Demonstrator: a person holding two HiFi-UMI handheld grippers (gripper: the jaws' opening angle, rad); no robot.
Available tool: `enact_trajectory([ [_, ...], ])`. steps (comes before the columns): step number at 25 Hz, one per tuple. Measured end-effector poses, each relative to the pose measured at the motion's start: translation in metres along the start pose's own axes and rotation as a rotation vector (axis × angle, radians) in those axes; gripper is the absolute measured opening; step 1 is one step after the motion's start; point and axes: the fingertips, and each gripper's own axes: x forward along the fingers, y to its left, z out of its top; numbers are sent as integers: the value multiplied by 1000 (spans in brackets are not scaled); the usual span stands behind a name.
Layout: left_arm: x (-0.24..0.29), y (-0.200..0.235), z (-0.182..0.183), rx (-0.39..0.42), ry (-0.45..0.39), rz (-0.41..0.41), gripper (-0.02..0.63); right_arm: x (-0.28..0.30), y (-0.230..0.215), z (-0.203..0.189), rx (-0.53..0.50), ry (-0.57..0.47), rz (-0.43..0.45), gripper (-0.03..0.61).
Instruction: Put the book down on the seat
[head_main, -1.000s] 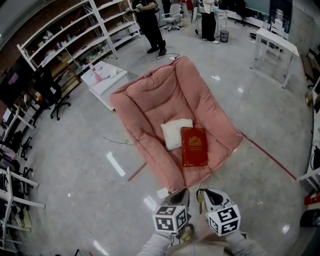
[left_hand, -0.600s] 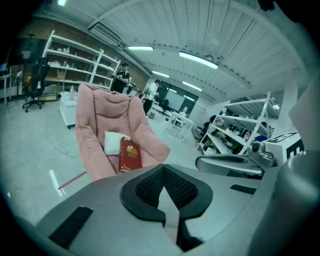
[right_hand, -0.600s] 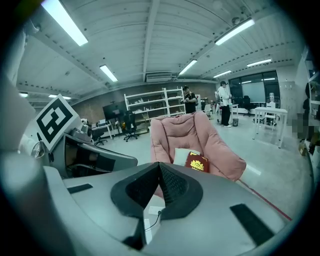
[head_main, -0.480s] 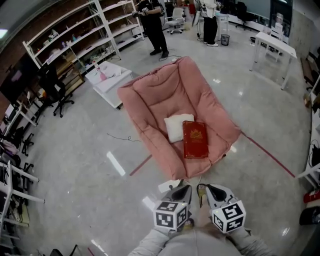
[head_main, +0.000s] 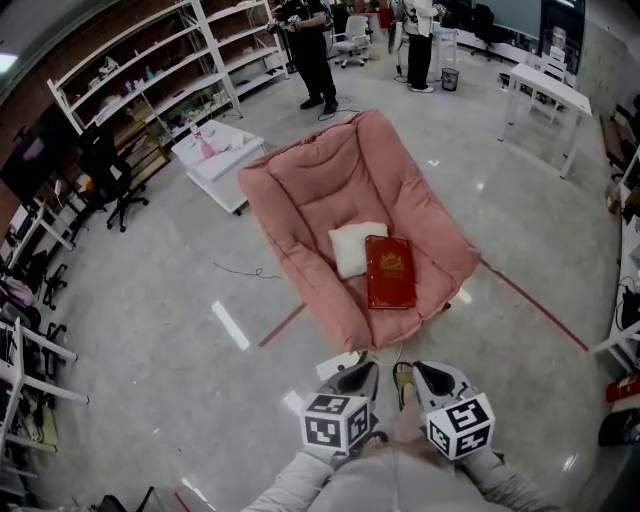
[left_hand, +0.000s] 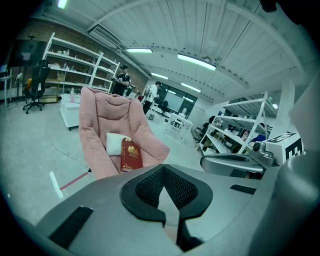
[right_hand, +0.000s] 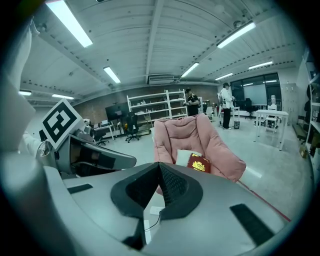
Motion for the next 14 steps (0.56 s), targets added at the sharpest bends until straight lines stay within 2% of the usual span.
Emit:
enact_trajectory([
  [14,7,-1,2,3,11,-16,6,2,-2,-1,-13,10,-9,5],
])
